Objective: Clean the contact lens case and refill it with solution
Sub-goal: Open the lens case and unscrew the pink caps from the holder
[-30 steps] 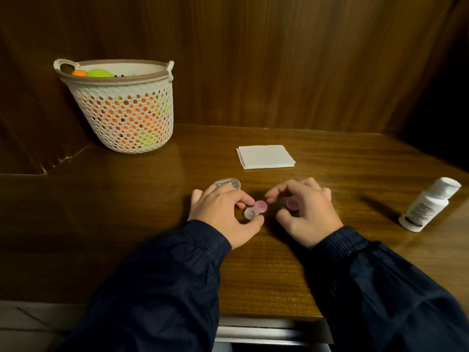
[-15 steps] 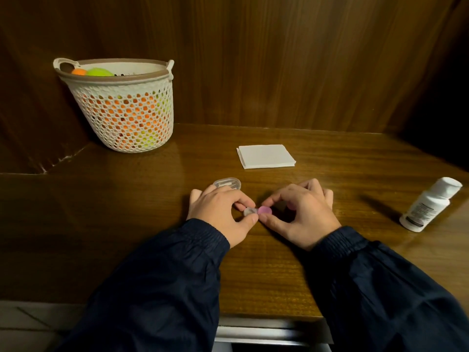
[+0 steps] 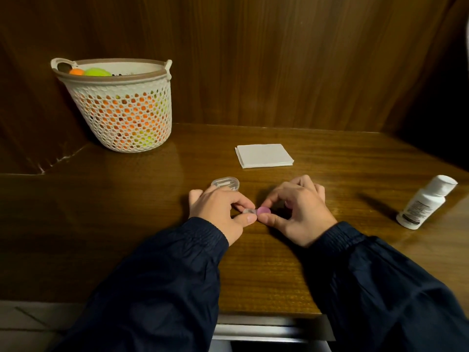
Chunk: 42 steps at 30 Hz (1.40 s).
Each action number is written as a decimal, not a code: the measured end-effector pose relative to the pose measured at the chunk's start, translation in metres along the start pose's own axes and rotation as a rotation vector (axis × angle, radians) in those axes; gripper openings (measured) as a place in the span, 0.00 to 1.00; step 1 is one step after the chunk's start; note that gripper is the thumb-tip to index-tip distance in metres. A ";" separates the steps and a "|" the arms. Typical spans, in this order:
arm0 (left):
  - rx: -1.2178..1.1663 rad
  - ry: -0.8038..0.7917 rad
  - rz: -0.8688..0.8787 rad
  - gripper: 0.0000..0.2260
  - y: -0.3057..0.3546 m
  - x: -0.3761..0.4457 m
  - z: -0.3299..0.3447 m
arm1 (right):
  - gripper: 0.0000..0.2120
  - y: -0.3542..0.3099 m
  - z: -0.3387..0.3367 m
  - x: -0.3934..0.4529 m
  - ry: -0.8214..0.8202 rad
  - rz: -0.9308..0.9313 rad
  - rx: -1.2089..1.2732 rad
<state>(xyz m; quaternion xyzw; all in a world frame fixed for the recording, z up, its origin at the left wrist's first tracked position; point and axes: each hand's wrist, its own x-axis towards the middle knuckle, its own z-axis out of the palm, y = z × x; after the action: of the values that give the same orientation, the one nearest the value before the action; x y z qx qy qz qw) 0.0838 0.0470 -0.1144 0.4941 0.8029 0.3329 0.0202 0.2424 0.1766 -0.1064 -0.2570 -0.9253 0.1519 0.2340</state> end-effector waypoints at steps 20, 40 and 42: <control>-0.057 -0.021 -0.053 0.05 -0.003 0.002 0.000 | 0.21 0.003 -0.002 -0.003 0.031 0.057 0.093; -0.086 -0.022 -0.054 0.05 -0.003 0.001 -0.001 | 0.17 0.003 0.000 -0.004 -0.023 -0.011 0.163; -0.079 -0.016 -0.052 0.05 -0.003 0.001 -0.001 | 0.16 0.002 0.002 -0.005 -0.007 -0.019 0.163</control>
<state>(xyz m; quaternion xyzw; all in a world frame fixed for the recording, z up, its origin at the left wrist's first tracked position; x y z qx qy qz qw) 0.0810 0.0464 -0.1150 0.4745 0.8015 0.3597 0.0550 0.2463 0.1757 -0.1104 -0.2278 -0.9130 0.2255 0.2522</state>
